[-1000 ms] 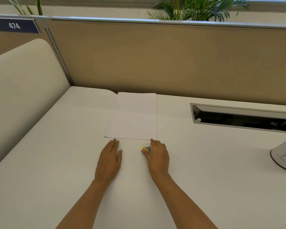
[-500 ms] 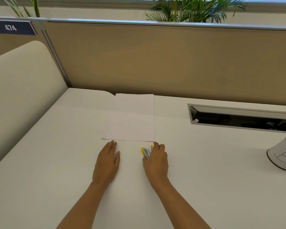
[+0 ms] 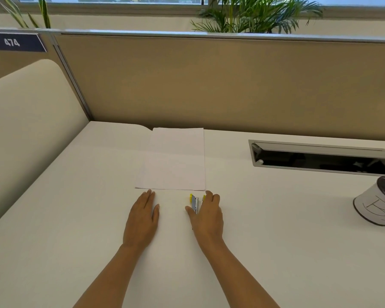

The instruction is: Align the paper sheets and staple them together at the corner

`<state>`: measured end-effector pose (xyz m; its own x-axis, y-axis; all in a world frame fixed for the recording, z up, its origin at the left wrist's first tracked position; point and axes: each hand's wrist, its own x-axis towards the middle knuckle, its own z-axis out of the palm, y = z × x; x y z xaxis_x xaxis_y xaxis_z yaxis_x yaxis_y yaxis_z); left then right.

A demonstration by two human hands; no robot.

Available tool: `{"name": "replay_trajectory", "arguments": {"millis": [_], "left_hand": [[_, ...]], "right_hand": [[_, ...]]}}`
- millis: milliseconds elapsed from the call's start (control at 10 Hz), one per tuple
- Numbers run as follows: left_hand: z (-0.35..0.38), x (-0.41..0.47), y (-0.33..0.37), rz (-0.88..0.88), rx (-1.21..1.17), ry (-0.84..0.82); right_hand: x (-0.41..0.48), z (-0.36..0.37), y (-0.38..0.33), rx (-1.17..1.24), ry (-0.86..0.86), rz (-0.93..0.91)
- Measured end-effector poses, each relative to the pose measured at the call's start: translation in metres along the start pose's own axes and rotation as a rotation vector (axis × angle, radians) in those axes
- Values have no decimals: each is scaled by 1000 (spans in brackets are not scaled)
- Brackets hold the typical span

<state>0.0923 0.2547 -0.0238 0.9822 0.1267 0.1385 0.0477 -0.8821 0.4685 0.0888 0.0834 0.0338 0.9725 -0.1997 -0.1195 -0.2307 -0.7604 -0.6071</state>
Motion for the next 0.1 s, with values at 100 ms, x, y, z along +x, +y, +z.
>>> {"name": "replay_trajectory", "arguments": {"millis": [100], "left_hand": [[-1,-1,3,-12,-8,9]], "right_hand": [[-4,-3,5,19,27,-48]]}}
